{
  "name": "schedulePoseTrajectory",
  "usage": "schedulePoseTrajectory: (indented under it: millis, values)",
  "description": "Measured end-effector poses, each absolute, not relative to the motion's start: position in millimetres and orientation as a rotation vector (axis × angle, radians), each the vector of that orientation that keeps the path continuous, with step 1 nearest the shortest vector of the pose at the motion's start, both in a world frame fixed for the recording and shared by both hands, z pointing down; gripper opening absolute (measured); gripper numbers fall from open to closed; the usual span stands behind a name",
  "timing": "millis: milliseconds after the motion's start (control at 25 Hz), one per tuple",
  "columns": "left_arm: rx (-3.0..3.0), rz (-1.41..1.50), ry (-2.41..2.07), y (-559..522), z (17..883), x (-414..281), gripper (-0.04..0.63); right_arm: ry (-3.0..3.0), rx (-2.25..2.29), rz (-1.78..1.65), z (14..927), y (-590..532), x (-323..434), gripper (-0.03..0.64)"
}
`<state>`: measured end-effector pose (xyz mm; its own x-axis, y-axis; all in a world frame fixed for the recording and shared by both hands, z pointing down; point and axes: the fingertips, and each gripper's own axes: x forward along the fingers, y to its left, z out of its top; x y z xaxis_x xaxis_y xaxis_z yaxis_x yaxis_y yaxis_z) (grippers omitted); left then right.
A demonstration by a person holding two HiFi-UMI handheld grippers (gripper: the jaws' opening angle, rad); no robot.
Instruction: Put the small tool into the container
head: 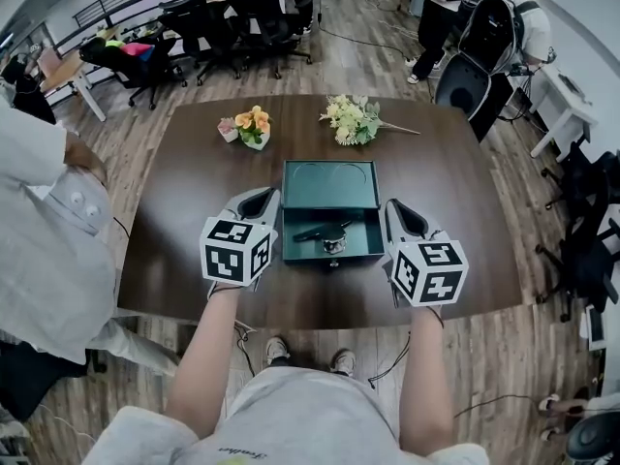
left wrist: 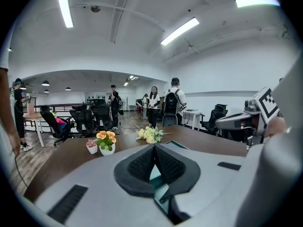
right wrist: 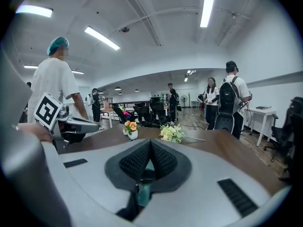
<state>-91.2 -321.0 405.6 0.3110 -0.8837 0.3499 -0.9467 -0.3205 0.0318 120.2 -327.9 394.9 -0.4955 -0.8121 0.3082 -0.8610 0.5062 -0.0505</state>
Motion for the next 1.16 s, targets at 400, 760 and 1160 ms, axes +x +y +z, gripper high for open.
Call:
schedulePoseTrajectory:
  millis: [400,760,1160]
  values:
    - [2.34,0.365,-1.685,-322,403,-89,-0.002,-2.505,1.411,0.271,394,-325,121,0.003]
    - [2.344,0.372,-1.665,-322,406,-83,-0.002,-2.51,1.404,0.268,391,-325,121,0.003]
    - [2.338,0.376,-1.664,-322,408,-82,-0.002,-2.515,1.402,0.269,392,-327,121,0.003]
